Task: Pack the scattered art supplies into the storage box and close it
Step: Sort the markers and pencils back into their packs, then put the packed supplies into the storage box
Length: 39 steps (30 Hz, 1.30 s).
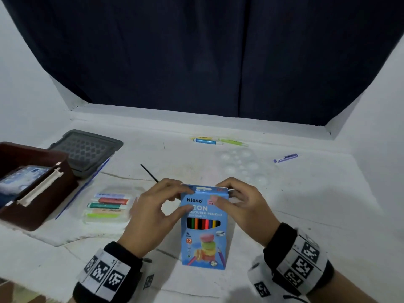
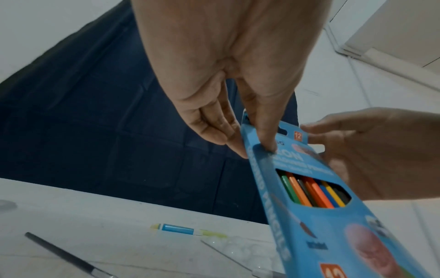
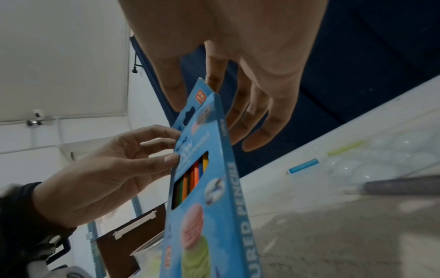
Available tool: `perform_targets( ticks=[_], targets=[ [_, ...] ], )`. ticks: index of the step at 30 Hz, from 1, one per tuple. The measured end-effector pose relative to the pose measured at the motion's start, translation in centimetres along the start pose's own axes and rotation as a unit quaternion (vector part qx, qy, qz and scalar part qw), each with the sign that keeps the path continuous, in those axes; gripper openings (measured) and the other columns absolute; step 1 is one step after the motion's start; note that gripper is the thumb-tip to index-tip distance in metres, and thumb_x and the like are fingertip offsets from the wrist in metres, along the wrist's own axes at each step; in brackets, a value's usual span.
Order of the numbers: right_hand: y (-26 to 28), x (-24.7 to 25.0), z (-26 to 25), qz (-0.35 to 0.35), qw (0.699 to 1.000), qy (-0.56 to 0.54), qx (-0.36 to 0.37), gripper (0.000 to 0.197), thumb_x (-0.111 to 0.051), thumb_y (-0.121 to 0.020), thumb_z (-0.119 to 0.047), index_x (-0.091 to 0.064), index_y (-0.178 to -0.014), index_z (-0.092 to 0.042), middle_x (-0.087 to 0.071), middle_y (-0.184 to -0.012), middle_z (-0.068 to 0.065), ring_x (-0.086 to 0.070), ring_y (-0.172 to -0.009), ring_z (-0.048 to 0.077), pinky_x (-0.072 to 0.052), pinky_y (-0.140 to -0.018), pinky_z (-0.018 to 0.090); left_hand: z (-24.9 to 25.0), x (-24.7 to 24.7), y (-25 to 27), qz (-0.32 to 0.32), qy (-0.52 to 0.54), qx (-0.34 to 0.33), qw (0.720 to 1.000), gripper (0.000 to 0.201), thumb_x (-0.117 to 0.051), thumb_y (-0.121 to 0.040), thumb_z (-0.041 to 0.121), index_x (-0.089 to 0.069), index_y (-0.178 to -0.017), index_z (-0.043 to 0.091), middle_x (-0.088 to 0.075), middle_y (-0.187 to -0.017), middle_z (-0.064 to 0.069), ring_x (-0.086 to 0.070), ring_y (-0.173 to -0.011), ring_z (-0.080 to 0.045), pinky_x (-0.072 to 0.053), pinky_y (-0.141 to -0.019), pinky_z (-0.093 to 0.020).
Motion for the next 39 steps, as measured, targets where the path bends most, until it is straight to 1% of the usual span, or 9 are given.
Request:
perform_targets(
  ticks=[5, 9, 11, 15, 20, 26, 30, 37, 39],
  targets=[
    [0.4, -1.6, 2.4, -0.052, 0.990, 0.008, -0.128, 0.056, -0.081, -0.074, -0.003, -0.051, -0.115, -0.024, -0.071, -0.102, 0.001, -0.071, -0.087, 0.016, -0.058, -0.070, 0.029, -1.7, 0.7, -1.3, -0.039, 0.044, -0.019, 0.998, 0.029, -0.081, -0.084, 0.025, -0.070, -0.110, 0.030, -0.066, -0.105, 0.013, -0.060, -0.090, -0.011, -0.048, -0.077, -0.020],
    [1.4, -3.3, 5.1, -0.083, 0.974, 0.092, -0.191, 0.053, -0.083, -0.067, -0.019, -0.056, -0.112, -0.027, -0.071, -0.102, 0.004, -0.071, -0.087, 0.022, -0.059, -0.079, 0.041, -3.5, 1.7, -1.3, -0.075, 0.084, 0.007, 0.994, 0.035, -0.079, -0.084, 0.022, -0.065, -0.112, 0.036, -0.065, -0.110, 0.014, -0.063, -0.094, -0.009, -0.051, -0.079, -0.018],
    [1.9, -4.1, 5.5, -0.051, 0.977, 0.098, -0.183, 0.047, -0.082, -0.065, -0.023, -0.058, -0.105, -0.025, -0.070, -0.099, 0.004, -0.070, -0.085, 0.021, -0.059, -0.077, 0.043, -4.3, 2.0, -1.1, -0.093, 0.105, 0.024, 0.990, 0.033, -0.077, -0.086, 0.028, -0.064, -0.114, 0.038, -0.064, -0.112, 0.014, -0.065, -0.093, -0.009, -0.052, -0.081, -0.023],
    [2.0, -5.3, 5.0, 0.037, 0.985, 0.067, -0.154, 0.035, -0.072, -0.080, 0.002, -0.059, -0.103, -0.020, -0.070, -0.097, 0.005, -0.071, -0.086, 0.023, -0.060, -0.074, 0.047, -5.6, 3.4, -0.6, -0.098, 0.147, 0.044, 0.983, 0.035, -0.067, -0.087, 0.047, -0.059, -0.120, 0.041, -0.062, -0.116, 0.017, -0.065, -0.099, -0.010, -0.052, -0.086, -0.026],
    [1.6, -6.5, 2.9, 0.113, 0.986, 0.058, -0.105, 0.026, -0.068, -0.086, 0.001, -0.060, -0.101, -0.018, -0.073, -0.091, 0.001, -0.072, -0.084, 0.018, -0.060, -0.068, 0.043, -6.5, 6.3, 0.3, -0.067, 0.196, 0.074, 0.976, 0.031, -0.056, -0.093, 0.045, -0.055, -0.123, 0.040, -0.066, -0.104, 0.013, -0.068, -0.091, -0.014, -0.051, -0.073, -0.021],
    [-0.7, -9.2, 0.4, 0.065, 0.991, 0.093, -0.075, 0.028, -0.066, -0.085, 0.004, -0.064, -0.098, -0.020, -0.074, -0.085, 0.000, -0.073, -0.079, 0.015, -0.059, -0.068, 0.047, -8.5, 9.0, 4.1, -0.006, 0.225, 0.143, 0.964, 0.039, -0.052, -0.095, 0.047, -0.047, -0.133, 0.041, -0.069, -0.102, 0.008, -0.070, -0.090, -0.015, -0.050, -0.075, -0.018],
    [-2.7, -12.1, -1.9, 0.033, 0.994, 0.103, -0.030, 0.026, -0.070, -0.083, -0.002, -0.068, -0.095, -0.025, -0.073, -0.079, -0.004, -0.072, -0.074, 0.013, -0.059, -0.062, 0.041, -10.3, 12.5, 5.3, 0.039, 0.218, 0.159, 0.962, 0.035, -0.049, -0.099, 0.046, -0.050, -0.133, 0.041, -0.072, -0.099, -0.002, -0.071, -0.089, -0.017, -0.052, -0.080, -0.021],
    [-6.8, -16.2, -4.9, -0.004, 0.994, 0.104, 0.039, 0.026, -0.072, -0.082, -0.004, -0.071, -0.095, -0.027, -0.072, -0.082, -0.006, -0.069, -0.077, 0.008, -0.058, -0.066, 0.030, -13.2, 17.6, 5.4, 0.106, 0.199, 0.176, 0.958, 0.030, -0.049, -0.101, 0.039, -0.055, -0.130, 0.032, -0.073, -0.103, 0.005, -0.069, -0.087, -0.018, -0.051, -0.081, -0.032],
    [-8.0, -17.4, -5.4, -0.010, 0.993, 0.103, 0.053, 0.026, -0.073, -0.083, -0.006, -0.071, -0.096, -0.029, -0.073, -0.087, -0.009, -0.070, -0.081, 0.008, -0.059, -0.067, 0.028, -14.1, 18.9, 5.4, 0.129, 0.199, 0.178, 0.955, 0.033, -0.047, -0.099, 0.037, -0.056, -0.130, 0.031, -0.072, -0.099, 0.006, -0.068, -0.083, -0.013, -0.050, -0.080, -0.027]
  ],
)
Point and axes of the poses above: each hand's wrist, its own y-axis away from the middle knuckle, its own x-axis out of the back of the hand, z = x × y, the point moved 3 cm from there along -y, towards the middle knuckle
